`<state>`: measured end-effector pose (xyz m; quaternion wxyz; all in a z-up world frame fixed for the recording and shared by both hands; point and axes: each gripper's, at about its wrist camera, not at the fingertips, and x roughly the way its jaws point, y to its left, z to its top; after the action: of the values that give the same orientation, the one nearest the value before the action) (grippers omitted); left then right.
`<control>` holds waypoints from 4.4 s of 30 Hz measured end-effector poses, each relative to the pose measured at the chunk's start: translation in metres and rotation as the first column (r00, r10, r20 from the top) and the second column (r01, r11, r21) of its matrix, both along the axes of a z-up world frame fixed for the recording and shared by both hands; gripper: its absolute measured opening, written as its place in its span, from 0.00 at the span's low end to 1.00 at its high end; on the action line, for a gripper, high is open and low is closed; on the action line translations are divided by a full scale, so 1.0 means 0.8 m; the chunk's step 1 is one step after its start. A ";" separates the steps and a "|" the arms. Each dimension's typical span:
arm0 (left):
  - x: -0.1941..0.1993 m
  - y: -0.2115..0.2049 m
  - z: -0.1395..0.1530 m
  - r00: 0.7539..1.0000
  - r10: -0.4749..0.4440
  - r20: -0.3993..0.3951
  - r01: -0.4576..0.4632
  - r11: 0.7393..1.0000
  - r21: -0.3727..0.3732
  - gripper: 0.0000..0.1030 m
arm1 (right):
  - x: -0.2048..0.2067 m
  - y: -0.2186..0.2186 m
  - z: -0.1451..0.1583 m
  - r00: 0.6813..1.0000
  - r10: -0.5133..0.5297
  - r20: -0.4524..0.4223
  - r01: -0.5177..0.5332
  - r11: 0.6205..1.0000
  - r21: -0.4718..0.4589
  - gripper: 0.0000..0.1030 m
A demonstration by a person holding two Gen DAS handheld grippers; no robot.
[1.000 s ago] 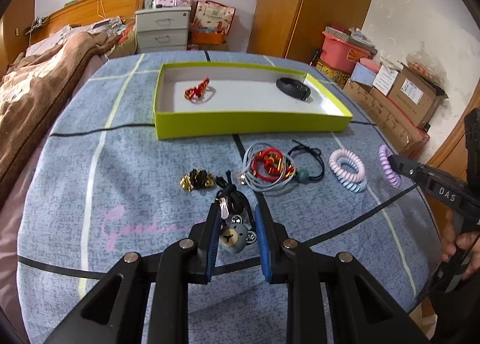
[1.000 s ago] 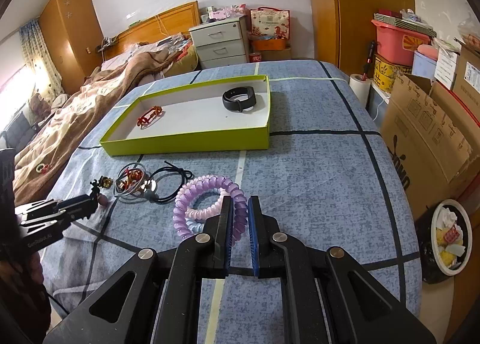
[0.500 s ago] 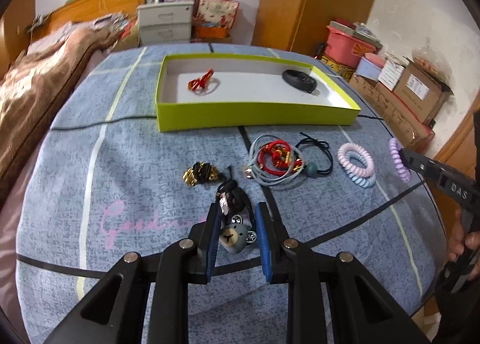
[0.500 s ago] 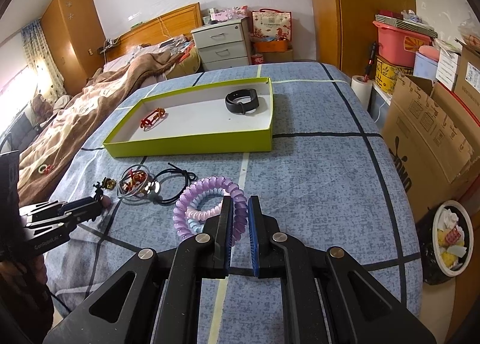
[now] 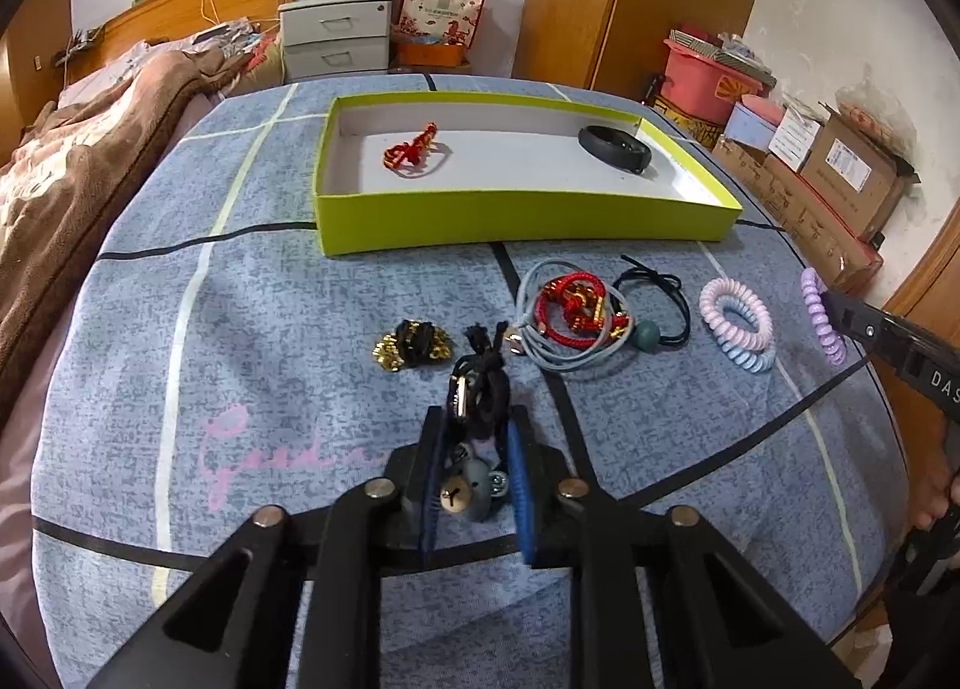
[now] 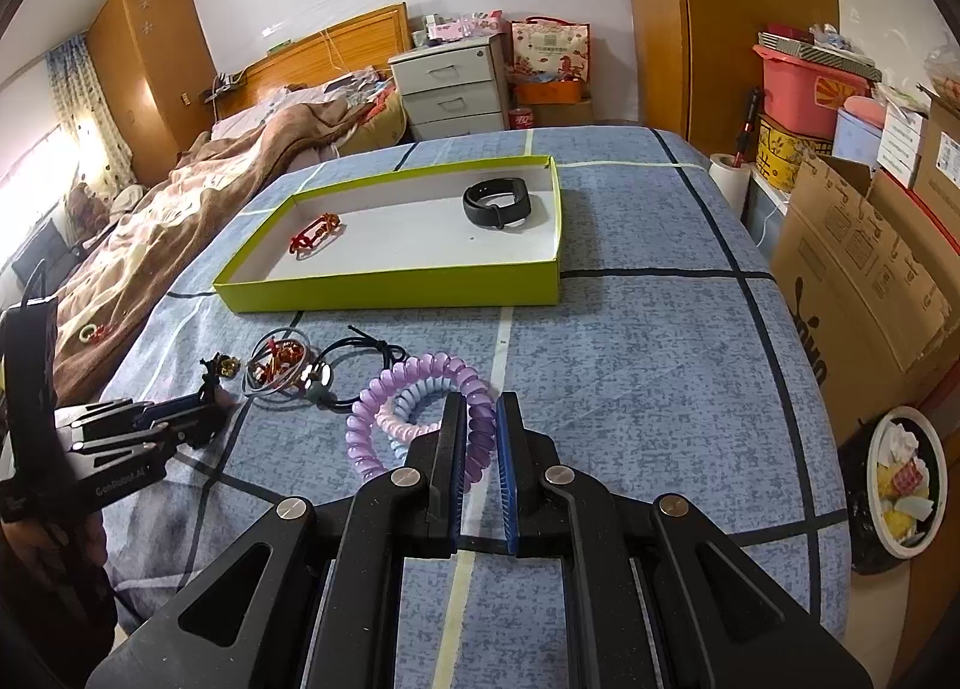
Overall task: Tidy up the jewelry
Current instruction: 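Grasp the purple coil bracelet with the right gripper while the left grasps the bear keychain cord, then carry the bracelet and keychain into the lime-green box and open both grippers, then withdraw both open grippers from the box toward the remaining jewelry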
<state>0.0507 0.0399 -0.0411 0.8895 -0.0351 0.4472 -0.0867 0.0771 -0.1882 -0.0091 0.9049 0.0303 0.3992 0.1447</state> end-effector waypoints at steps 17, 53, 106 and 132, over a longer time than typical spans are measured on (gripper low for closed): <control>0.005 0.017 0.036 0.998 0.007 0.067 -0.004 0.999 -0.041 0.07 | 0.011 0.008 0.020 0.999 0.009 0.031 -0.008 1.000 -0.004 0.10; 0.156 0.011 0.033 0.998 -0.057 0.022 0.058 0.998 -0.033 0.07 | 0.235 0.100 -0.008 0.991 0.091 -0.099 -0.098 0.993 -0.071 0.10; 0.118 0.020 0.060 0.998 -0.016 0.055 0.023 0.993 -0.120 0.53 | 0.192 0.091 0.019 0.993 0.109 -0.051 -0.109 0.994 -0.003 0.32; 0.021 0.052 0.034 0.998 0.040 0.042 -0.030 0.976 -0.214 0.54 | 0.071 0.019 -0.022 0.989 0.093 -0.113 -0.095 0.995 -0.011 0.32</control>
<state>0.0674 0.0813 -0.0141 0.8920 -0.1362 0.4142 -0.1193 0.1340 -0.1733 -0.0269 0.8734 0.0121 0.4515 0.1819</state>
